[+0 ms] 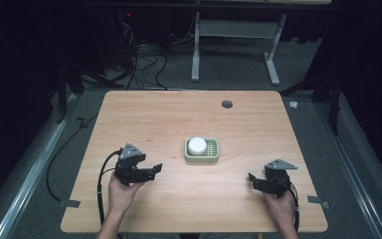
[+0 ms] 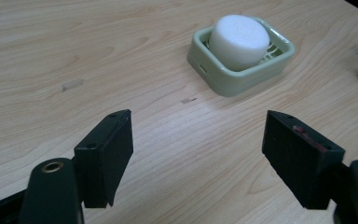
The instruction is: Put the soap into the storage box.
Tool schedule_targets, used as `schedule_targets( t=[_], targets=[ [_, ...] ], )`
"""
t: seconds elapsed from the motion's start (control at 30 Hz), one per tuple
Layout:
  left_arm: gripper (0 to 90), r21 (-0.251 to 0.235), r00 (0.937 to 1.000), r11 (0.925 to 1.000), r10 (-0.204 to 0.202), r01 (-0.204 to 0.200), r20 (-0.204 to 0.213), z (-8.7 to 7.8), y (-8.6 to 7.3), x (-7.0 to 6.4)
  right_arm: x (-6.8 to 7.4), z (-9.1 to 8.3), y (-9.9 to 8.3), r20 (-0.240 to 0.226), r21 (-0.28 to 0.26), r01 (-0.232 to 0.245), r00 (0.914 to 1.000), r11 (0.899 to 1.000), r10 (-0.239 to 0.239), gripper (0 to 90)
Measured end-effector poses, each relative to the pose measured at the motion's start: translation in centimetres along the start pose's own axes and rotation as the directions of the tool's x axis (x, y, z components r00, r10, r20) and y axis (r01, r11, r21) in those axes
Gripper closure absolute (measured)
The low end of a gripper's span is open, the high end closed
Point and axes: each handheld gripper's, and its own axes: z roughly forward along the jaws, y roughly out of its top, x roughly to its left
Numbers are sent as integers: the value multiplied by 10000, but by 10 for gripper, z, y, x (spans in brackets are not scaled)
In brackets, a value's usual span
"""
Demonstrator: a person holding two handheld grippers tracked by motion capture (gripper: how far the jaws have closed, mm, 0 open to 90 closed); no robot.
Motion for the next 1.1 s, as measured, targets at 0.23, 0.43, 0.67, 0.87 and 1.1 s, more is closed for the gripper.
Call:
schedule_targets(
  t=[0.23,0.43,0.67,0.87,1.1],
  targets=[
    [249,129,9998,9998,-172,174,-104,2,-11,3,0,0,0,-4,-6,6,10000,10000,-6,283],
    [250,210,9993,9993,-308,312,-189,2,-18,5,0,0,0,1,-1,-3,10000,10000,3,283],
    [249,334,9983,9981,-505,514,-285,5,-29,9,0,0,0,-7,-6,5,10000,10000,-5,283],
    [249,443,9975,9973,-577,594,-396,8,-35,10,0,0,0,-6,-7,6,10000,10000,-6,283],
    [249,594,9966,9961,-613,646,-555,12,-41,13,0,0,0,-5,-8,11,10000,10000,-11,283]
  ],
)
